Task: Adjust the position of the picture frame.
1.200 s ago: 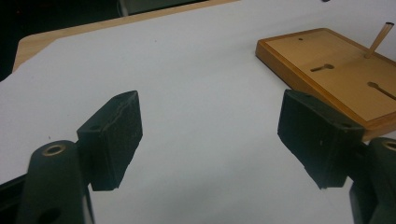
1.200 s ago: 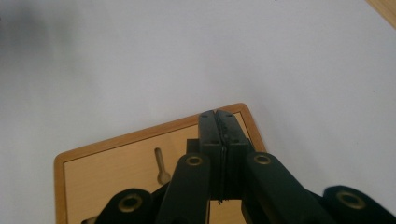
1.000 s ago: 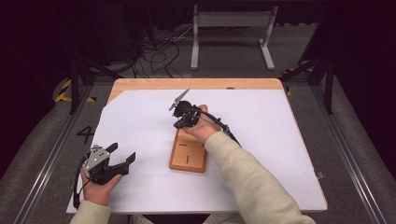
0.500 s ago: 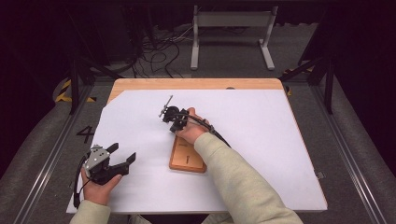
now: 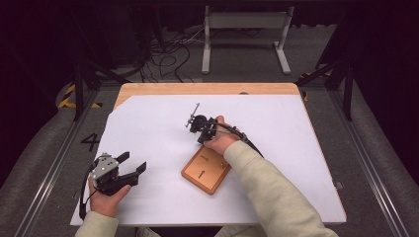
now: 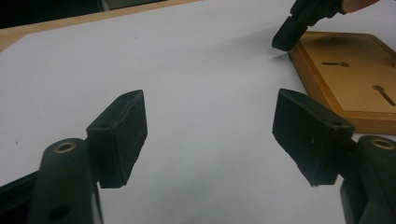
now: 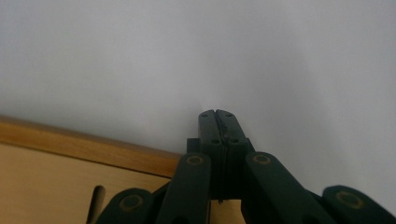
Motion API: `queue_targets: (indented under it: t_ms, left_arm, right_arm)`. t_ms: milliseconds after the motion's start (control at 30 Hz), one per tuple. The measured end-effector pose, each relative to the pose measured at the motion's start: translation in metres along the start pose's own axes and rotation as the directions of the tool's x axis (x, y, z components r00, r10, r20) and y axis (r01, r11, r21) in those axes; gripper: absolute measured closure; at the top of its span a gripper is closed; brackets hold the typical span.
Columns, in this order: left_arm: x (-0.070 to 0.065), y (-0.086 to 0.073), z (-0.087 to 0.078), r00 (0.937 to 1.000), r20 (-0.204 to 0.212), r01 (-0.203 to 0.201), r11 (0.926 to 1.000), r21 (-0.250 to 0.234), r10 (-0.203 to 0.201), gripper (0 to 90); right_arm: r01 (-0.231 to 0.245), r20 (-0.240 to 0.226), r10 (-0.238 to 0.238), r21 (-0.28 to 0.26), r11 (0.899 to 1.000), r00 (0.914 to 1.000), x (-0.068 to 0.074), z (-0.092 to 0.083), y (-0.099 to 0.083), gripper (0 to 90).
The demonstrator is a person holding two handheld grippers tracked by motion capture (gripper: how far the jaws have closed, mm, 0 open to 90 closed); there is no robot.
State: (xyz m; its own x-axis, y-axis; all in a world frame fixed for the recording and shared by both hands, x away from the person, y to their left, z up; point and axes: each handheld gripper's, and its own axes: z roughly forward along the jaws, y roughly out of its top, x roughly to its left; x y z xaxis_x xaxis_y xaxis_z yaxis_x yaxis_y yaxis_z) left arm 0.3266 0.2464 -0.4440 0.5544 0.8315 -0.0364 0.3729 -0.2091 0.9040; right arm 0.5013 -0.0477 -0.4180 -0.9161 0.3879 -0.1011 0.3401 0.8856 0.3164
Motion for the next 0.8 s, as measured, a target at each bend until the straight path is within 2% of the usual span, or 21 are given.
queue_targets:
  t_ms: [67, 100, 233, 300, 367, 433, 533, 600, 633, 667, 733, 800]
  left_arm:
    - [-0.003, 0.001, 0.0, 0.9999, 0.014, -0.006, 1.0, 0.005, 0.006, 29.4]
    - [-0.004, 0.001, 0.001, 0.9993, 0.036, -0.01, 0.9999, 0.006, 0.01, 31.3]
    - [-0.008, 0.003, 0.002, 0.9946, 0.101, -0.026, 0.9994, 0.021, 0.024, 42.5]
    - [-0.011, 0.004, 0.005, 0.9905, 0.134, -0.034, 0.9989, 0.031, 0.029, 45.9]
    - [-0.014, 0.006, 0.005, 0.9846, 0.171, -0.046, 0.9982, 0.038, 0.039, 52.1]
    - [-0.021, 0.009, 0.006, 0.975, 0.216, -0.062, 0.9973, 0.039, 0.052, 60.1]
    - [-0.034, 0.014, 0.01, 0.9529, 0.292, -0.102, 0.9936, 0.048, 0.083, 74.1]
    - [-0.04, 0.017, 0.013, 0.938, 0.335, -0.114, 0.9918, 0.058, 0.088, 82.3]
    - [-0.044, 0.019, 0.013, 0.9335, 0.347, -0.116, 0.9915, 0.059, 0.089, 86.0]
    - [-0.046, 0.02, 0.014, 0.9261, 0.366, -0.124, 0.9904, 0.061, 0.093, 88.7]
    - [-0.051, 0.023, 0.015, 0.917, 0.388, -0.126, 0.9904, 0.057, 0.094, 90.0]
    - [-0.056, 0.026, 0.016, 0.906, 0.411, -0.136, 0.9894, 0.053, 0.102, 90.0]
  right_arm:
    - [-0.013, -0.005, 0.013, 0.012, 1.0, 0.9999, -0.001, -0.004, -0.01, 90.0]
    - [-0.011, -0.006, 0.011, 0.017, 1.0, 0.9999, 0.0, -0.005, -0.014, 90.0]
    - [-0.004, -0.006, 0.004, 0.022, 1.0, 1.0, 0.006, -0.014, -0.036, 90.0]
    - [-0.023, -0.004, 0.023, 0.016, 1.0, 0.9997, 0.007, -0.017, -0.048, 90.0]
    - [-0.045, 0.008, 0.045, -0.05, 0.998, 0.999, 0.007, -0.024, -0.06, 90.0]
    - [-0.077, 0.009, 0.078, -0.118, 0.99, 0.9969, 0.008, -0.033, -0.071, 90.0]
    - [-0.107, 0.026, 0.116, -0.217, 0.97, 0.9929, 0.013, -0.05, -0.093, 90.0]
    - [-0.128, 0.024, 0.139, -0.26, 0.957, 0.99, 0.015, -0.059, -0.106, 90.0]
    - [-0.134, 0.019, 0.145, -0.284, 0.95, 0.9893, 0.017, -0.063, -0.112, 90.0]
    - [-0.134, 0.017, 0.146, -0.302, 0.944, 0.9892, 0.019, -0.067, -0.118, 90.0]
    - [-0.128, 0.036, 0.149, -0.342, 0.931, 0.9881, 0.024, -0.074, -0.13, 90.0]
    - [-0.142, 0.037, 0.17, -0.392, 0.909, 0.9847, 0.029, -0.082, -0.142, 90.0]
